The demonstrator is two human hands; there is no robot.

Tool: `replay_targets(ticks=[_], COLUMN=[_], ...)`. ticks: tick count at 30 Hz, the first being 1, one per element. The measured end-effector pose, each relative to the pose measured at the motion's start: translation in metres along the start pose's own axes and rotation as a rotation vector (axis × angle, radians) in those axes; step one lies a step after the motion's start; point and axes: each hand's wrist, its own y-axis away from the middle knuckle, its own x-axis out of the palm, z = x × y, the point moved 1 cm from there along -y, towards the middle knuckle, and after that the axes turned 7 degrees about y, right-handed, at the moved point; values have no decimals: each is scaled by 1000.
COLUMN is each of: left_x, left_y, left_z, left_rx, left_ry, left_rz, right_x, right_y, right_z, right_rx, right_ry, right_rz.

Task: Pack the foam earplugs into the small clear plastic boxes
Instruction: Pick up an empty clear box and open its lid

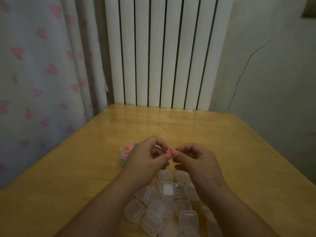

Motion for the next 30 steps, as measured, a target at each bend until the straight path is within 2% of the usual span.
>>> replay_targets(ticks=[4, 7, 14, 22, 30], left_x=[-2, -4, -4, -2, -3], left_y=[-1, -2, -3, -1, 0], left_z=[1, 2, 1, -2, -3], left_rx=[55, 49, -64, -143, -99], left_ry=[-135, -135, 84, 342, 140], left_rz=[-63, -120, -94, -20, 4], right_x=[-1, -1, 0, 3, 1], right_y=[0, 1, 0, 0, -1], right_z=[1, 0, -1, -1, -3], right_rx=[-43, -33, -9, -49, -59], right_ry=[30, 10, -65, 32, 59], right_rz=[20, 59, 37, 70, 49])
